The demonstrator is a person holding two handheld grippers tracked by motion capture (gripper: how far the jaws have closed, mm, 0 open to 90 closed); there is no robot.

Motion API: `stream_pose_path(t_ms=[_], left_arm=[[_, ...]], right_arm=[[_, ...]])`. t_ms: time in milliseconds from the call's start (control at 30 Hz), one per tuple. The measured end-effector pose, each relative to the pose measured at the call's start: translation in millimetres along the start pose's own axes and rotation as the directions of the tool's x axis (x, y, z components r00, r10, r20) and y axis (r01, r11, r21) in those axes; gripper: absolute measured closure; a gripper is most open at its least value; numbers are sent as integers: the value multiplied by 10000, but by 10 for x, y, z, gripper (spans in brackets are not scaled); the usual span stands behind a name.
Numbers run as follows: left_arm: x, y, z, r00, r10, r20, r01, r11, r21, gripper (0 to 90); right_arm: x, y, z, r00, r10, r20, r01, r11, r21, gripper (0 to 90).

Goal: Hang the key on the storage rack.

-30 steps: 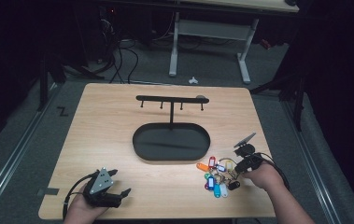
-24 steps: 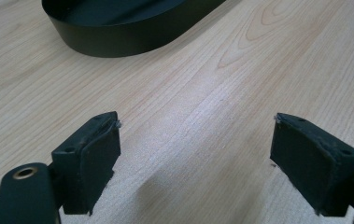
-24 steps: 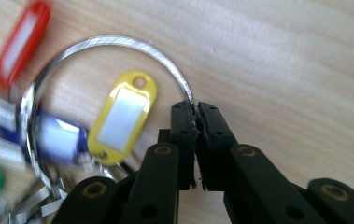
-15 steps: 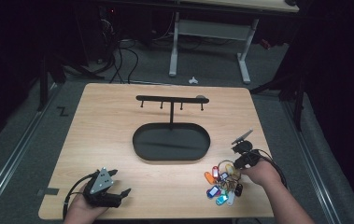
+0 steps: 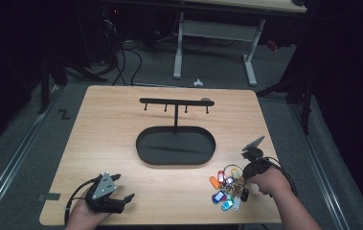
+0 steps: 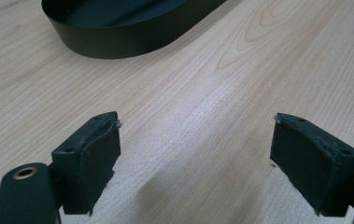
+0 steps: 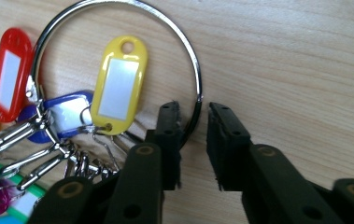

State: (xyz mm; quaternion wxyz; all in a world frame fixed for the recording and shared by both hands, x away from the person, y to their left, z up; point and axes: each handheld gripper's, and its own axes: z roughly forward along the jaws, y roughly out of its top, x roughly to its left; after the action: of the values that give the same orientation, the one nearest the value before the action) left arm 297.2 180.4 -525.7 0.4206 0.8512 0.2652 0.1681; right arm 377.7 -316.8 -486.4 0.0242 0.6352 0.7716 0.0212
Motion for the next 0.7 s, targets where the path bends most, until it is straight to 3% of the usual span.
stream_pose_path(t_ms=[133,367,700], left_arm=[[-1,8,1,10000,31,22,-31,10000,-33,165],[-5,14,-4,10000,41,59,-41,10000,-33,165],[3,10,9,10000,23,73,-23,10000,3,166]], right_arm=[[-7,2,4,9998,-173,-29,173,9998,-131,856],[53,18,4,9957,-880,275,880,9961,0,867],[57,150,13,9871,-1593,186,1568,9829,969,867]])
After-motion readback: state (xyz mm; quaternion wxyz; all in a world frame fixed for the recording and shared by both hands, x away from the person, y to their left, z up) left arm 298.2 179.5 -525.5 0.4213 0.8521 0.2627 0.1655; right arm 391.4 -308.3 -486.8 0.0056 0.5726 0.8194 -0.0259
